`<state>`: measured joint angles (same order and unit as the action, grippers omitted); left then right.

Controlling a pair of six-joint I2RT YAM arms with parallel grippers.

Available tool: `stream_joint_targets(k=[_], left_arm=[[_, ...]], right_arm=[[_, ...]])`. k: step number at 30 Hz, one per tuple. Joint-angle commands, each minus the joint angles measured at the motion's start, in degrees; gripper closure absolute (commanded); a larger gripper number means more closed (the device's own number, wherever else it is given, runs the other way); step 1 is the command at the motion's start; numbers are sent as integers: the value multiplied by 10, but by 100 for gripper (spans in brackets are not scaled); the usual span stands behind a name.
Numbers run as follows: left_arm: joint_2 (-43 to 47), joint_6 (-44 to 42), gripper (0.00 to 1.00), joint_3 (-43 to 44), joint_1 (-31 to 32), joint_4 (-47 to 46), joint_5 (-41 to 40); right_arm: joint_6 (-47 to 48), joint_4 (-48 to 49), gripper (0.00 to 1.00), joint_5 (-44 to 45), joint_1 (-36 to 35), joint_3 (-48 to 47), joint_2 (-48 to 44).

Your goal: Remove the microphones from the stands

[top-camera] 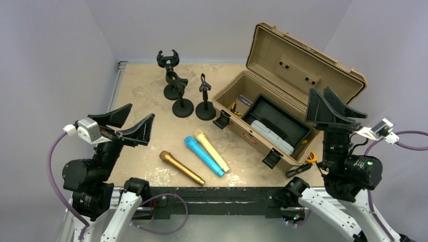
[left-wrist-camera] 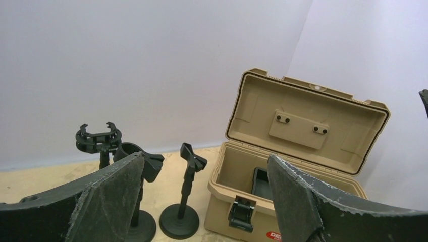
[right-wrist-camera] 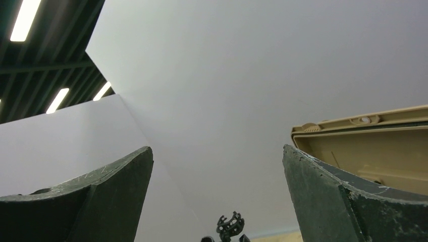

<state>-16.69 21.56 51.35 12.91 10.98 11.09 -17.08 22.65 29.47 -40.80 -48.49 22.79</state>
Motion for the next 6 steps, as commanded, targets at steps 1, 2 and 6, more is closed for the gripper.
stream_joint_targets(k=[1, 2, 6], left_arm=[[0, -16, 11, -5, 3, 13, -7], [-1, -15, 11, -6, 3, 11, -6], [-4, -12, 11, -11, 3, 1, -1]], right_arm=[[-15, -18, 1, 8, 2, 0, -13], [-14, -8, 1, 0, 2, 7, -19], [-29, -17, 1, 18, 2, 10, -11]])
